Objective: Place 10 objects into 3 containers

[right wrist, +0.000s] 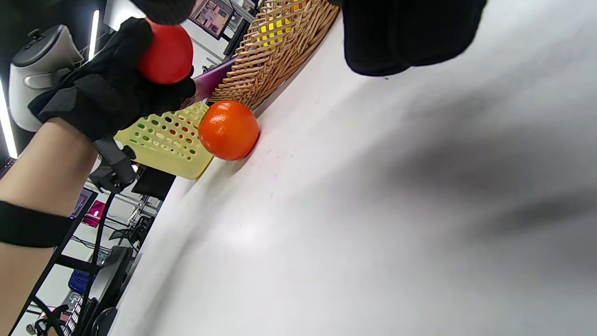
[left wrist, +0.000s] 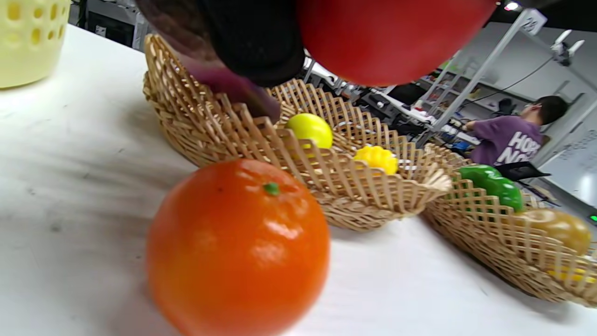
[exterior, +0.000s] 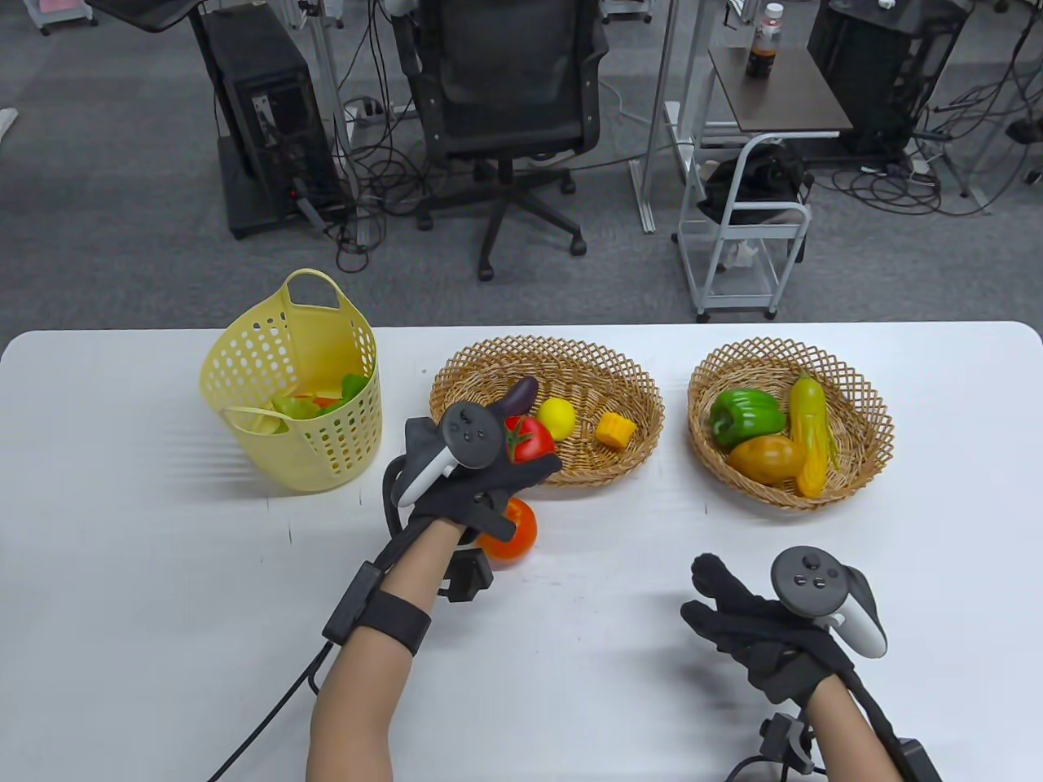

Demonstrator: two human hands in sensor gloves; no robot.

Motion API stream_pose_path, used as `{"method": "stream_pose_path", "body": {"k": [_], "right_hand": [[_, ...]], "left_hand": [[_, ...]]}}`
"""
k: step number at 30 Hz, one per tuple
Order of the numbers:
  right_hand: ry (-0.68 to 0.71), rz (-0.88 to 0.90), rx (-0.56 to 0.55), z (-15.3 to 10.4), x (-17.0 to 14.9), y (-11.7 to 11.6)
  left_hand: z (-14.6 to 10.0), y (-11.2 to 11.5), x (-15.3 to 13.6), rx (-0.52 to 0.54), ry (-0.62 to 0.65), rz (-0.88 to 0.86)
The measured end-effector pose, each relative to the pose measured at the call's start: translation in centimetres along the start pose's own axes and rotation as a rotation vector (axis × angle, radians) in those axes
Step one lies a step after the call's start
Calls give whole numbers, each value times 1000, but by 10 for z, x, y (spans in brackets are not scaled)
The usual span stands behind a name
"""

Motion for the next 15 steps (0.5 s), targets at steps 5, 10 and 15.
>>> {"method": "stream_pose_path", "body": {"k": [5, 10, 15], "right_hand": [[-1, 0, -4, 0, 0, 1], [-9, 0, -3, 0, 0, 1], [-11, -1, -5, -1, 0, 1]], "left_hand": [[17, 1, 3, 18, -40, 36], [26, 4, 14, 34, -70, 112], [35, 11, 22, 51, -127, 168]]}}
Point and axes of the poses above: the tracker on the back of each hand, its own x axis roughly to the thumb side, its own z axis roughly from the wrist to the fingertips, y = z × x, the point moved 1 cm from there along z, roughly from the wrist to the fingertips
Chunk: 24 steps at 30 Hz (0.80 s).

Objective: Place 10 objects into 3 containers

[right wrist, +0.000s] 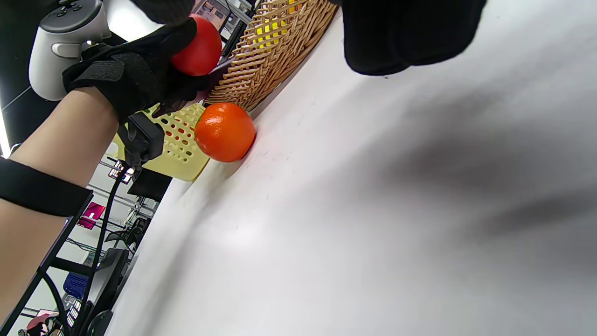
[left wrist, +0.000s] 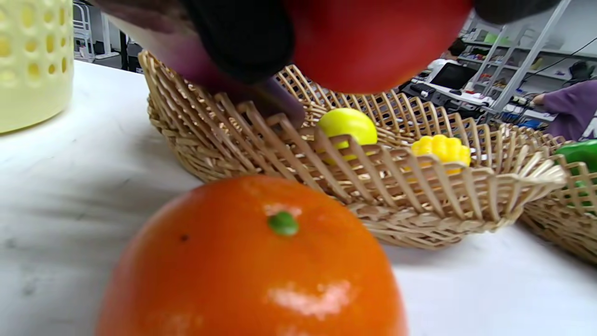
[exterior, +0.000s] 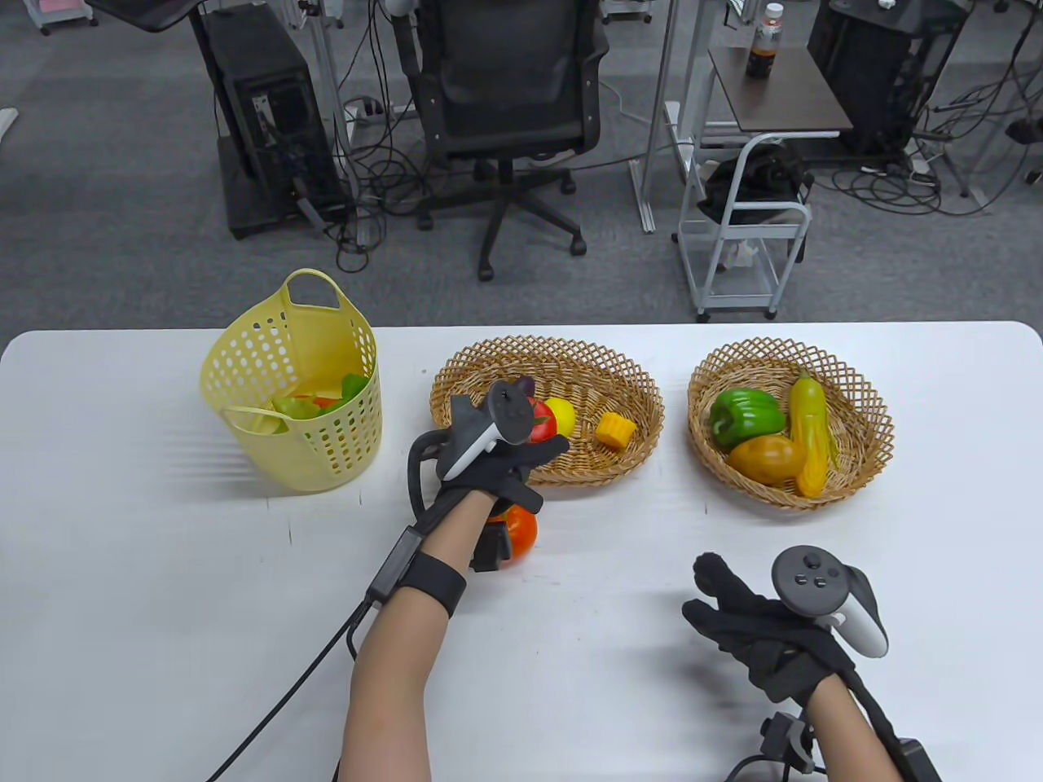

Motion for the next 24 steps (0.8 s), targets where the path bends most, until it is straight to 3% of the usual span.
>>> {"method": "stream_pose_path", "body": {"k": [7, 12, 24], "right_hand": [[6, -9, 3, 0, 0, 0], [5, -20, 9, 0, 1, -1], [10, -25, 17, 0, 2, -4]], "left_hand": [[-3, 4, 0, 37, 14, 18], [-24, -1, -2, 101, 136, 55], [-54, 30, -17, -15, 240, 165]]}}
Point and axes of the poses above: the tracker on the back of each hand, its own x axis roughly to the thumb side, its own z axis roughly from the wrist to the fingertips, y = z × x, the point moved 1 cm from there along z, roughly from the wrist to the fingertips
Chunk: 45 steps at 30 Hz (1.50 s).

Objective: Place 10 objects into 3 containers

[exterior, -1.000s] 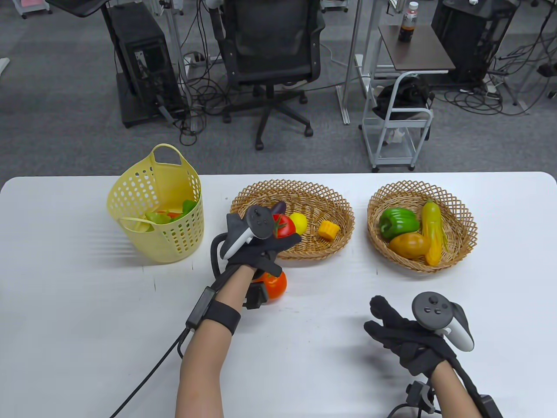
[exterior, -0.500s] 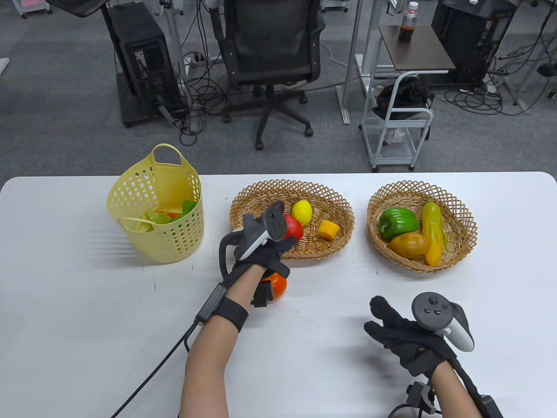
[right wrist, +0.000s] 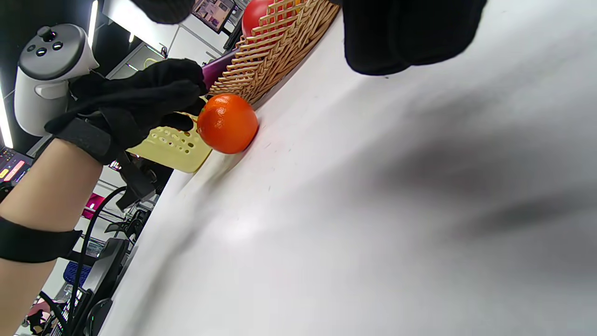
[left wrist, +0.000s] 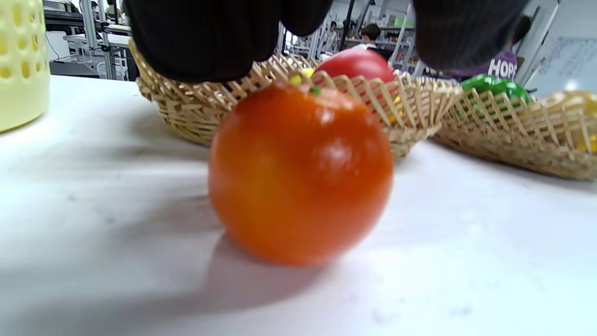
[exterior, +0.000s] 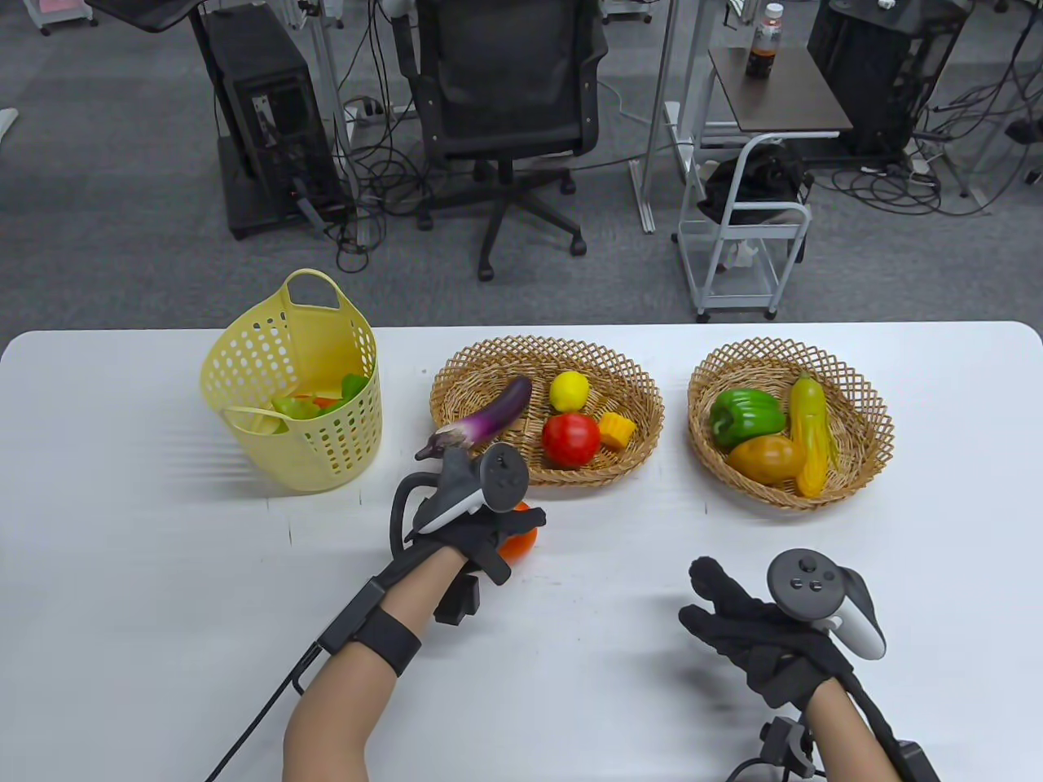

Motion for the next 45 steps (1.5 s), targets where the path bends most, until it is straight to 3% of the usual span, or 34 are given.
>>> {"method": "stream_pose_path", "body": {"k": [4, 13, 16, 25, 27, 32, 39, 45], "right_hand": [[-3, 2, 2, 0, 0, -1], [-7, 1, 3, 0, 0, -1], [-9, 2, 6, 1, 0, -2], [-7, 1, 10, 1, 1, -2], [-3, -1, 12, 1, 1, -2], [-2, -1, 23, 2, 1, -4], [-7, 5, 21, 2, 1, -4], [-23, 7, 18, 2, 0, -4]], "left_hand": [[-1, 8, -2, -17, -3, 52], [6, 36, -14, -84, -11, -85], [7, 45, -13, -112, -6, -58], [1, 49, -15, -16, 8, -38], [-8, 40, -20, 58, 17, -90], [-39, -14, -44, 225, 27, -283], [-85, -99, -112, 549, -141, -358], [-97, -134, -158, 676, -371, -383]]}}
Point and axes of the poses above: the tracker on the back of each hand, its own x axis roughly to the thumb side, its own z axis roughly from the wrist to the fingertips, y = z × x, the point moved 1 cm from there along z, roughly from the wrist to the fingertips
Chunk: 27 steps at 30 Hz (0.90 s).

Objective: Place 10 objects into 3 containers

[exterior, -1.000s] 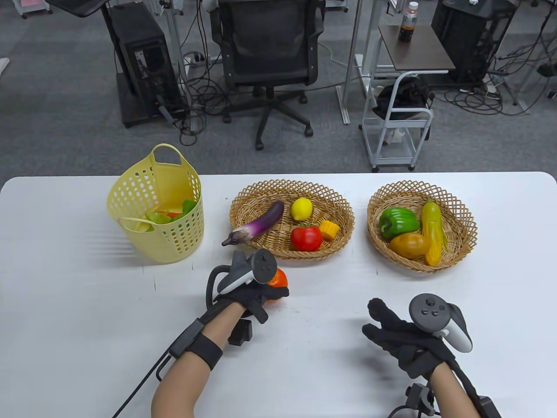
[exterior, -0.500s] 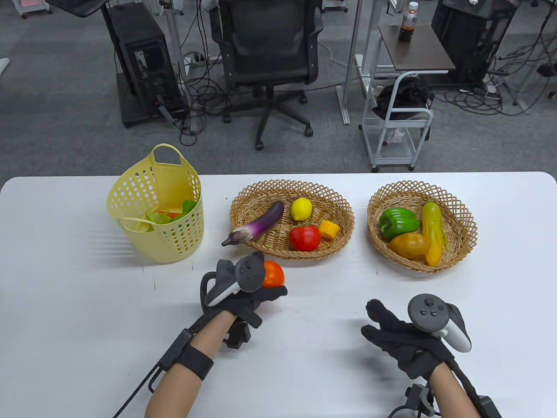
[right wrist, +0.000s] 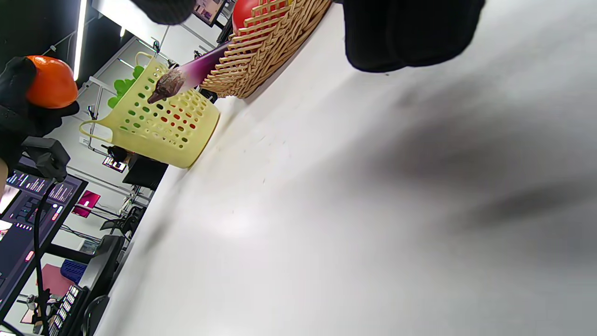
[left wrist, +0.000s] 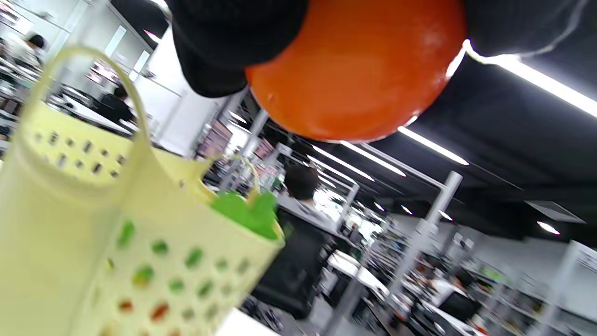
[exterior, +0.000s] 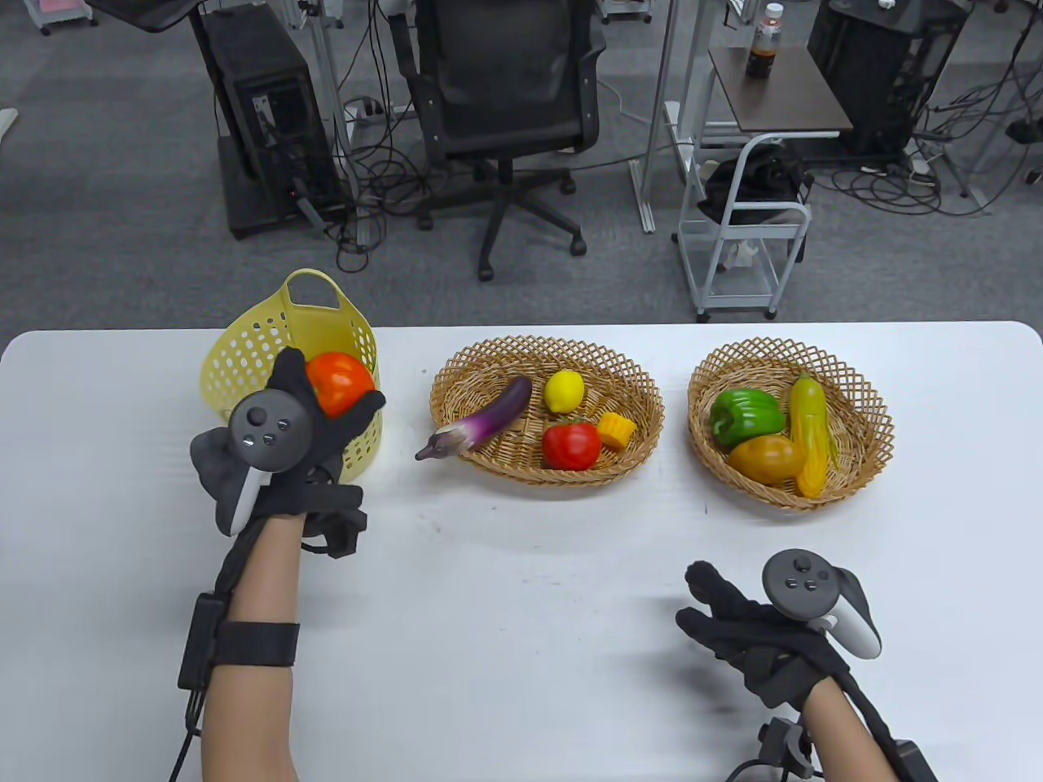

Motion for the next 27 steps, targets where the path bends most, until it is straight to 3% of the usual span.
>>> {"method": "stream_pose_path", "body": {"k": [6, 16, 27], "right_hand": [[-1, 8, -9, 0, -1, 2], [-24, 11, 0, -1, -2, 3], [-70, 24, 2, 1, -6, 4]], "left_hand": [[21, -9, -27, 72, -113, -35], [35, -5, -79, 97, -296, -190], [39, 7, -109, 53, -328, -306]]}}
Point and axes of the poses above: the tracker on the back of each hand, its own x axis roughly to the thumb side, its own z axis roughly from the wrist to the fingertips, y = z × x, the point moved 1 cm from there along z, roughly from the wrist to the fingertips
